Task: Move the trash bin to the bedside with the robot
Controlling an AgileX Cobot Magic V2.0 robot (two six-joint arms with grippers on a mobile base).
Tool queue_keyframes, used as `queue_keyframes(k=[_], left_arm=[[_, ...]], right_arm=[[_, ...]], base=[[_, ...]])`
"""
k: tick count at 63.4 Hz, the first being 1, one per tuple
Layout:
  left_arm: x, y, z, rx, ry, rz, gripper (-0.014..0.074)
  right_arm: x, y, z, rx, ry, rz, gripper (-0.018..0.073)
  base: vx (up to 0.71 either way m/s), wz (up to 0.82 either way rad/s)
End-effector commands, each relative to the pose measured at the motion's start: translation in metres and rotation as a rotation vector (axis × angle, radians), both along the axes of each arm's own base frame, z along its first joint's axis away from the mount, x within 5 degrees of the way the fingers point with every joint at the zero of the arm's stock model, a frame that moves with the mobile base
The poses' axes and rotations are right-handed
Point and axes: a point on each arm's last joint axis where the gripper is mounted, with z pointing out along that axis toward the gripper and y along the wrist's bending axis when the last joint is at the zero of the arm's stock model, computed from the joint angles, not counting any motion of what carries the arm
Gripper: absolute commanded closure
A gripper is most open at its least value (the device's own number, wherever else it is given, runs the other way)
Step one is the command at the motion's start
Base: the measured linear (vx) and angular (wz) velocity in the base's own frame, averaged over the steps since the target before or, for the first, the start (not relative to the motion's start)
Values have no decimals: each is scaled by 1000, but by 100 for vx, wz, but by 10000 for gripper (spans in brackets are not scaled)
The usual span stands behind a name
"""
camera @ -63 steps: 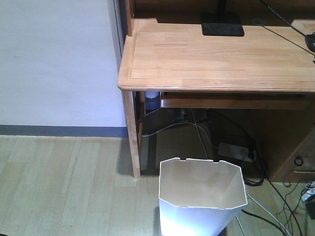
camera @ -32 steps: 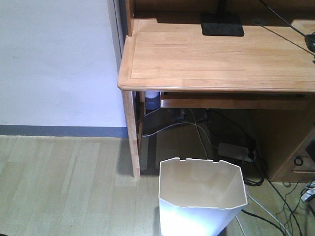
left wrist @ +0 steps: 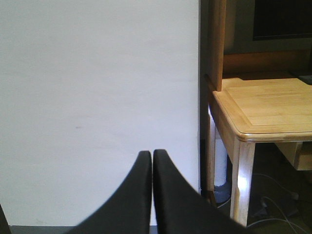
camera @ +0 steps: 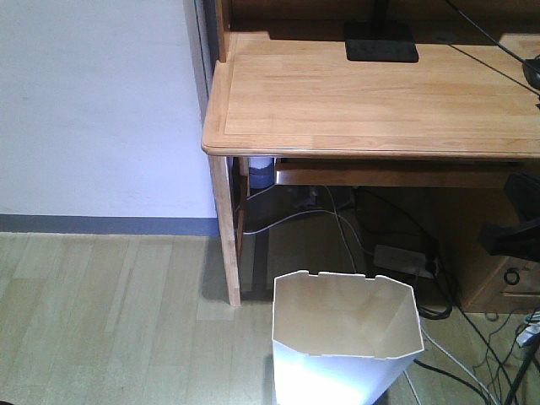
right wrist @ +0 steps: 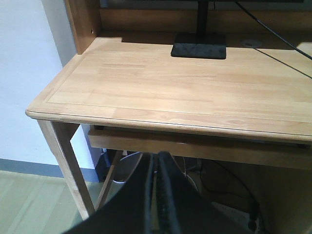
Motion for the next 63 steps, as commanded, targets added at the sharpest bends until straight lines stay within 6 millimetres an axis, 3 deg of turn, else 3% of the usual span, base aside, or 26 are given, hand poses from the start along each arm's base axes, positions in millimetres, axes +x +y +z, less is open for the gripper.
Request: queue_keyframes(k=[1,14,32,40,49,63], left_arm=[[-2,0,15,-1,-103,-3,603],[-2,0,15,-1,-103,-3,603],[-2,0,15,-1,-103,-3,603],[-2,0,15,-1,-103,-3,603],[-2,0,15,-1,-103,-3,603],[-2,0,15,-1,-103,-3,603]], right_arm=[[5,-1,18,-2,-114,-11,565],[5,-1,19,-1,-121,-12,498],[5,-1,19,-1,-121,-12,177],[5,-1,18,-2,-108,-10,74],[9,-8,15,-9,-30,-52,55],[26,-36,23,-28,111,-207,56]], base=[[0,0],[0,0],[0,0],[0,0],[0,0],[0,0]])
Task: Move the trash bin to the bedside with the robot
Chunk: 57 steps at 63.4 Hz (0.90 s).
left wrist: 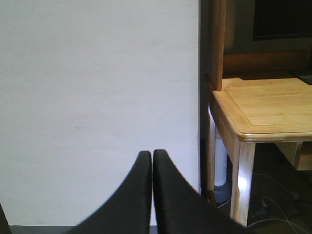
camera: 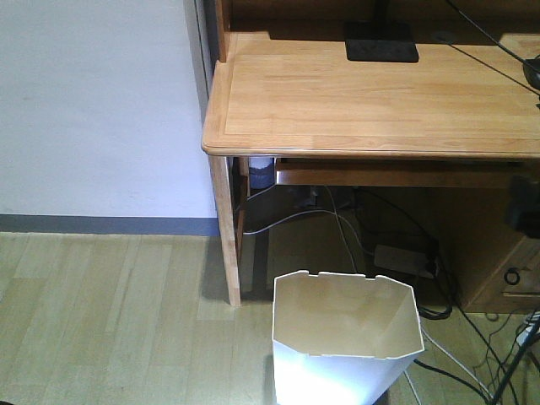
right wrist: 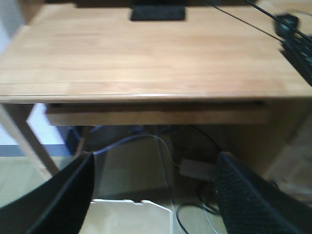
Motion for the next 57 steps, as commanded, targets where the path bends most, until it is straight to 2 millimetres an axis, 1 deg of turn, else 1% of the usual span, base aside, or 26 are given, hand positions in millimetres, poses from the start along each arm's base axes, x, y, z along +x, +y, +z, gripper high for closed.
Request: queue_keyframes(k=[1,9,21,35,36,39,54,57], left_arm=[[-2,0,15,-1,-103,-3,603],[-2,0,15,-1,-103,-3,603],[-2,0,15,-1,-103,-3,603],[-2,0,15,-1,-103,-3,603],[-2,0,15,-1,-103,-3,603],[-2,0,15,-1,-103,-3,603],[-2,0,15,-1,-103,-3,603],[-2,0,15,-1,-103,-3,603]], right_arm=[[12,-12,17,-30,-48,-55,56],[25,-15,6,-36,31,-58,56],[51,-19,-29,-30,203,-45,56],[93,-23,-79,6,469,-25,67],[96,-24,-86,13,497,-25,67],[104,-24,-96,19,544,-21,67],[139,-29,-157,3,714,24,67],[145,-30,-172,1,751,34,67]], base=[[0,0],[0,0],[0,0],[0,0],[0,0],[0,0],[0,0],[0,0]])
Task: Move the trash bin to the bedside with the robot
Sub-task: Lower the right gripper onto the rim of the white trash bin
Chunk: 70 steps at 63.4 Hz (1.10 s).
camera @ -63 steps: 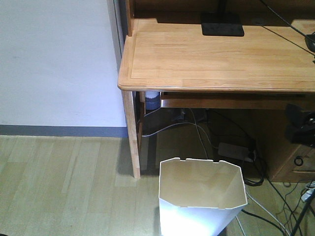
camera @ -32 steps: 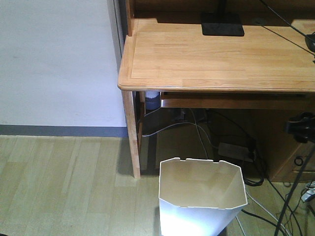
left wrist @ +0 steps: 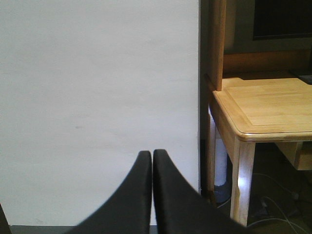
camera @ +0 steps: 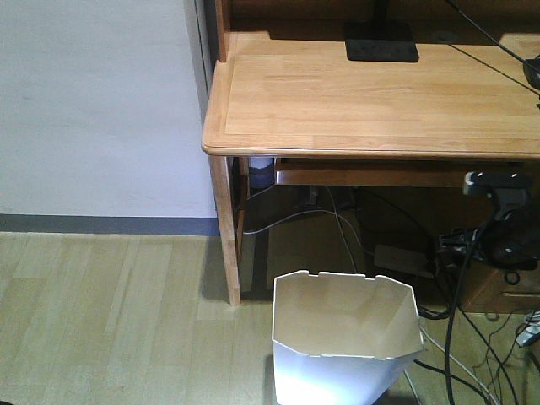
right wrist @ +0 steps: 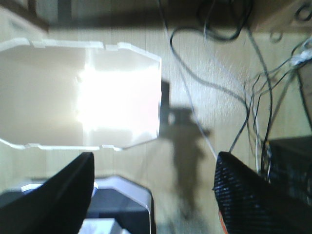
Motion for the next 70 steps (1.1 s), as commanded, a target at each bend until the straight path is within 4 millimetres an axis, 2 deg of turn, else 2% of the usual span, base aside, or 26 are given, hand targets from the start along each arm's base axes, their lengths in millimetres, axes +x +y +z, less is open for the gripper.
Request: queue_keyframes(k=[1,13,29,47,70], left_arm=[[-2,0,15,-1,-103,-3,603],[-2,0,15,-1,-103,-3,603],[-2,0,15,-1,-103,-3,603],[-2,0,15,-1,-103,-3,603],[-2,0,15,-1,-103,-3,603]], right_arm=[[21,-5,-11,-15,-22,22,67],[49,-9,-55,-14,32,36,67],[76,-13,-125,-9,108,53,67],[85,-14,-191,10,206,63,67],[91,-15,-250,7,240,100,67]], base=[[0,0],[0,0],[0,0],[0,0],[0,0]])
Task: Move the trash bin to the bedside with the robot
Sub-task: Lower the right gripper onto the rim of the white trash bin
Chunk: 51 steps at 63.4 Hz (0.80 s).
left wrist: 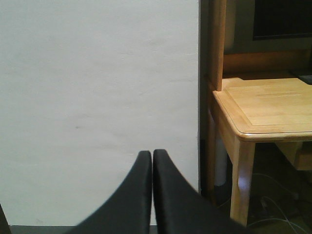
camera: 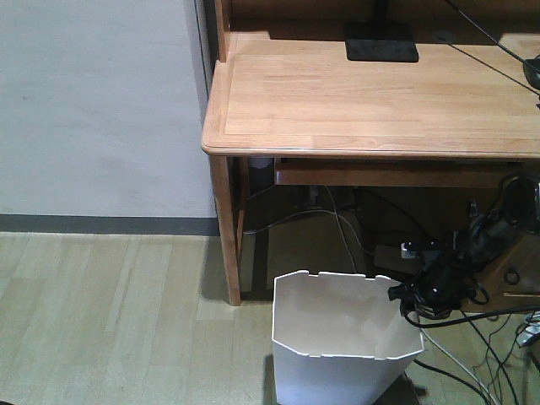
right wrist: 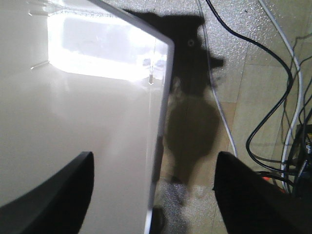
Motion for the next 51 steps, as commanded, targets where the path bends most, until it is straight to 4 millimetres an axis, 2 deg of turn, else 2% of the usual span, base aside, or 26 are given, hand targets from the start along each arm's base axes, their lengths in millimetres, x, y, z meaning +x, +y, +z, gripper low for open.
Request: queue_keyframes(k=[1,19,27,37,51], left_arm=[[-2,0,15,-1,-103,-3,603],[-2,0,15,-1,-103,-3,603],[-2,0,15,-1,-103,-3,603],[-2,0,15,-1,-103,-3,603],[-2,0,15,-1,-103,-3,603]], right_arm=[[18,-5,9,-9,-54,18,67],[18,-5,-17,-6,-40,14,69],[19,-4,-25,-2,-31,12,106],[21,-4,-34,13,4,5,229],[31,-3,-42,42,73,12,512]], base=[[0,0],[0,0],[0,0],[0,0],[0,0]])
